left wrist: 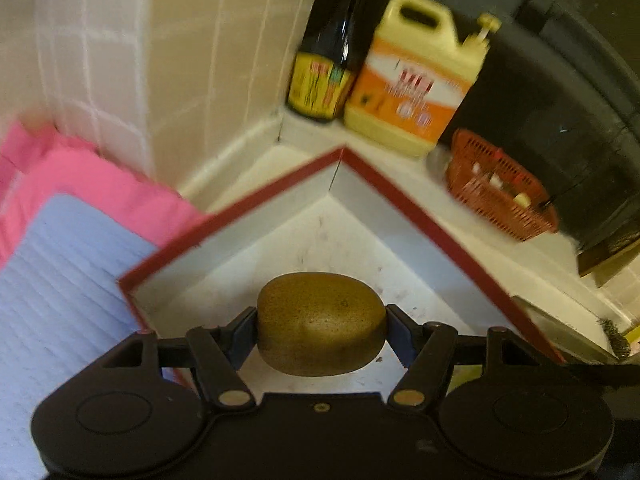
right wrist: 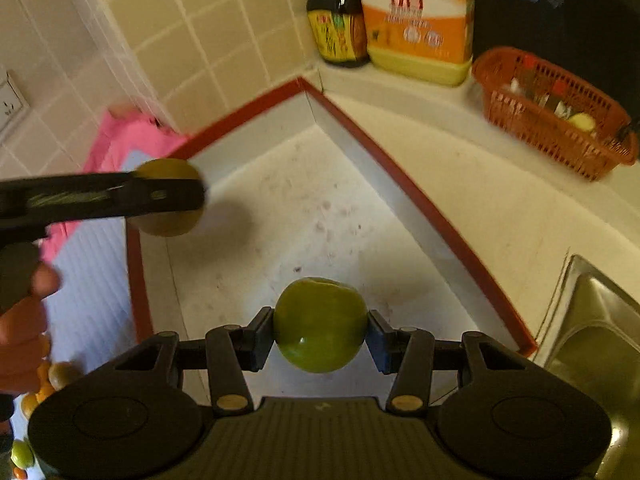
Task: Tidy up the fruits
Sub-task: 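Carry both fruits into the white tray and open both tools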
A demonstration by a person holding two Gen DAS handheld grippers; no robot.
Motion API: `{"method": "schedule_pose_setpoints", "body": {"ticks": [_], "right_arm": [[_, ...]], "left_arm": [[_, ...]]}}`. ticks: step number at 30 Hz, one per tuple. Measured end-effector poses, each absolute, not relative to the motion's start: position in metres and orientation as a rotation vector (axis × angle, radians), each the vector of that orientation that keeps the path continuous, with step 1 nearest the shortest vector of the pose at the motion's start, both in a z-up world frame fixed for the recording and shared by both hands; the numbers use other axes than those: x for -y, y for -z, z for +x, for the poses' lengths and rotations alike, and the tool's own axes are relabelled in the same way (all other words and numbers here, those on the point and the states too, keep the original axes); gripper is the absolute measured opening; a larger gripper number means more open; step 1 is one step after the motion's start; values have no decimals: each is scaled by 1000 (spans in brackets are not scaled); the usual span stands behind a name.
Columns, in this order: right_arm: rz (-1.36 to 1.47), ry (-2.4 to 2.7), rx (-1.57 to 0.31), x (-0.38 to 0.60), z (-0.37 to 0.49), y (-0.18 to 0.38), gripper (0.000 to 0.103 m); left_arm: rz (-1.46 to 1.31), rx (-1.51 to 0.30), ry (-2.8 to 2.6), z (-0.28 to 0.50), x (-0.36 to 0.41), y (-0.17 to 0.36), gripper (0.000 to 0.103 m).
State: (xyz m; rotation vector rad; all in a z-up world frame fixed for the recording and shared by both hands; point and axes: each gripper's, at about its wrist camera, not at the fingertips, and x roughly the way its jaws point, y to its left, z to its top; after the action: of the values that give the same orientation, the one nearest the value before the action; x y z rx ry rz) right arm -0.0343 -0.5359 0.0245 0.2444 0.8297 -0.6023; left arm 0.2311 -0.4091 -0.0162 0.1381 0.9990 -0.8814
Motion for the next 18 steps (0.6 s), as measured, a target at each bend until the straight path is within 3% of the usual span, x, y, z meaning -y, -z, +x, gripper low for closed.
{"method": "schedule_pose_setpoints", "body": {"ticks": [8, 18], "right_arm": [[248, 582, -888, 542, -26, -8, 52], [255, 555, -804, 525, -41, -36, 56]], "left_arm": [[183, -1064, 841, 238, 425, 41, 80], [137, -944, 870, 212, 377, -7, 80]]}}
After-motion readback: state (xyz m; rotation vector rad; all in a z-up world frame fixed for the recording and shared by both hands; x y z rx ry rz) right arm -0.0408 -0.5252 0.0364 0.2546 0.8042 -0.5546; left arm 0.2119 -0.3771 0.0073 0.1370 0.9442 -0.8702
